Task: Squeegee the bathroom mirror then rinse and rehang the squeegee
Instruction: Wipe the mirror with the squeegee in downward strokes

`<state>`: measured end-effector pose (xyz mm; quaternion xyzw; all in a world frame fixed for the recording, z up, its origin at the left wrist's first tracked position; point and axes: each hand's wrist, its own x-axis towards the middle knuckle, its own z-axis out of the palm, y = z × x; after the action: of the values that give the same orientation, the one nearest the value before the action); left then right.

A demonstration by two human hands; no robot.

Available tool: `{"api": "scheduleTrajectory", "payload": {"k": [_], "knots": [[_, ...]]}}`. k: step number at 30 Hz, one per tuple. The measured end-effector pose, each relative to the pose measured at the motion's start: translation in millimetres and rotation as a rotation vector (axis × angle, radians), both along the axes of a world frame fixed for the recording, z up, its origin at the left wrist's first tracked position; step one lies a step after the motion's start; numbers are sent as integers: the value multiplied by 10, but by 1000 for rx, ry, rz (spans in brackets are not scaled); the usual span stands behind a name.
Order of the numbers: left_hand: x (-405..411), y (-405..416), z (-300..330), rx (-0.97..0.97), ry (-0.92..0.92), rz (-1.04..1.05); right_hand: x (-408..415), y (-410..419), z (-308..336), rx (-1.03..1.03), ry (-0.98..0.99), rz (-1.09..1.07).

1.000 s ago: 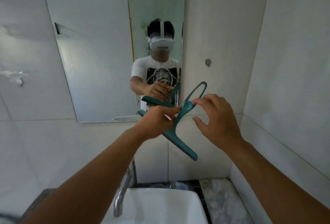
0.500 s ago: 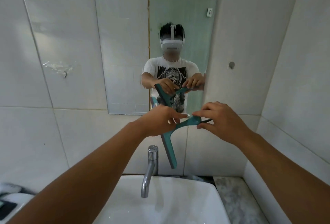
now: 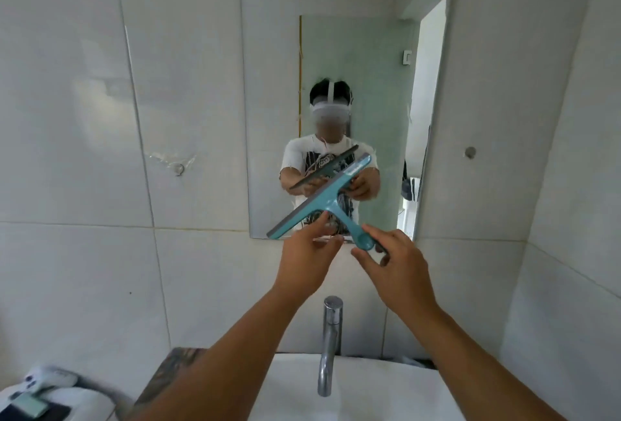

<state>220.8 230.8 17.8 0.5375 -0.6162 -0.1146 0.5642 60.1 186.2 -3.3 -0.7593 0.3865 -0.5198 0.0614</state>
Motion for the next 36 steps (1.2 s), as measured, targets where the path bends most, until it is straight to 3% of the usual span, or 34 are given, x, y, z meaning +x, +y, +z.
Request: {"api": "scheduleTrajectory", "payload": {"k": [4, 9, 20, 25, 33, 36], "knots": [[60, 100, 52, -47, 160, -43, 348, 195, -155, 47, -103, 52], [213, 146, 57, -13, 232, -74, 750, 412, -357, 133, -281, 101], [480, 145, 74, 58, 141, -187, 1168, 485, -427, 141, -443, 87], [555, 81, 244, -29, 66, -202, 1137, 212, -76, 43, -433, 46], [1068, -311, 270, -96, 36, 30, 968, -436, 967, -175, -318, -116], [1341, -517, 219, -109, -134, 170, 1008, -676, 1403, -243, -274, -153]]}}
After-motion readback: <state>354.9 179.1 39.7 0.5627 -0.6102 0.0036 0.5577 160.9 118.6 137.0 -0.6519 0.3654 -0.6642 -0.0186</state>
